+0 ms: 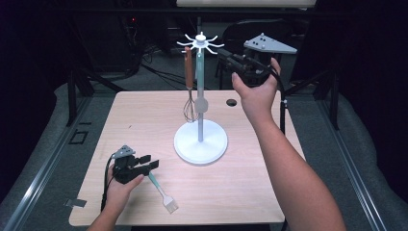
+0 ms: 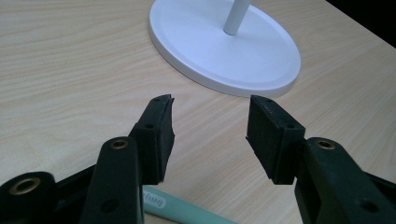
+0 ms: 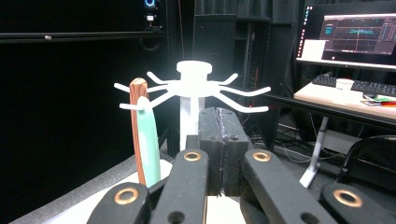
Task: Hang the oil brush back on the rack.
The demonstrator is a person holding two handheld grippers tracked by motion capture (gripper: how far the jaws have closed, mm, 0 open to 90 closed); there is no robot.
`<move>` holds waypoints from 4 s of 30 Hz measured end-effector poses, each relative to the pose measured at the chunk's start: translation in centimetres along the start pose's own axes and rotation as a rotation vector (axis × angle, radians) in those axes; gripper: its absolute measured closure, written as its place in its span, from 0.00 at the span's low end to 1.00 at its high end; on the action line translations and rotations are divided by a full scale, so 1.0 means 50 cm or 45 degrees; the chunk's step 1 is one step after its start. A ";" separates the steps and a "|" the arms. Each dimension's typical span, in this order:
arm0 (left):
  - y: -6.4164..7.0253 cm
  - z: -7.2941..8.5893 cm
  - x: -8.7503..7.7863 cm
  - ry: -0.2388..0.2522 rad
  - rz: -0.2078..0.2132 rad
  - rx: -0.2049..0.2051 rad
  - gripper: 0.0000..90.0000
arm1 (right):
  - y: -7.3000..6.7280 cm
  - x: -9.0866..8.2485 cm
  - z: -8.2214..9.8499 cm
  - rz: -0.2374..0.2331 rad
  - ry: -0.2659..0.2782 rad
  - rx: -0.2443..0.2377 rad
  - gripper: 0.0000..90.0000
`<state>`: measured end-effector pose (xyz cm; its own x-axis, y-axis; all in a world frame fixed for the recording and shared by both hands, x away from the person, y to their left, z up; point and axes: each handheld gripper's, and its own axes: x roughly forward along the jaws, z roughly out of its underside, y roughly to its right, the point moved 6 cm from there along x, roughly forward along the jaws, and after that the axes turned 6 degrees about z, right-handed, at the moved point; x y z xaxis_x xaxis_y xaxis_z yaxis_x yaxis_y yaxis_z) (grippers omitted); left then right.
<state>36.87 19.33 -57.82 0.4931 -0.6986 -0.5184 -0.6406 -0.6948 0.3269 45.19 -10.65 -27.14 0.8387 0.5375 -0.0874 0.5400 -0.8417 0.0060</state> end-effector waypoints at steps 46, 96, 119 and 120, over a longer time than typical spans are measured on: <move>-0.004 0.001 -0.001 -0.004 -0.004 -0.004 0.57 | -0.061 -0.018 0.076 -0.080 -0.064 -0.080 0.93; -0.014 0.004 -0.002 0.003 -0.022 -0.026 0.57 | -0.109 -0.074 0.559 -0.207 -0.734 -0.045 0.63; -0.020 0.007 -0.003 -0.001 -0.036 -0.034 0.56 | -0.247 -0.031 0.643 -0.351 -0.835 -0.121 0.70; -0.020 0.007 -0.004 0.000 -0.037 -0.033 0.56 | -0.257 -0.028 0.647 -0.365 -0.839 -0.126 0.71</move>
<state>37.22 20.23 -58.33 0.5112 -0.6779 -0.5284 -0.6102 -0.7192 0.3323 34.81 -2.29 -59.31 0.4636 0.5668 -0.6810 0.7624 -0.6469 -0.0194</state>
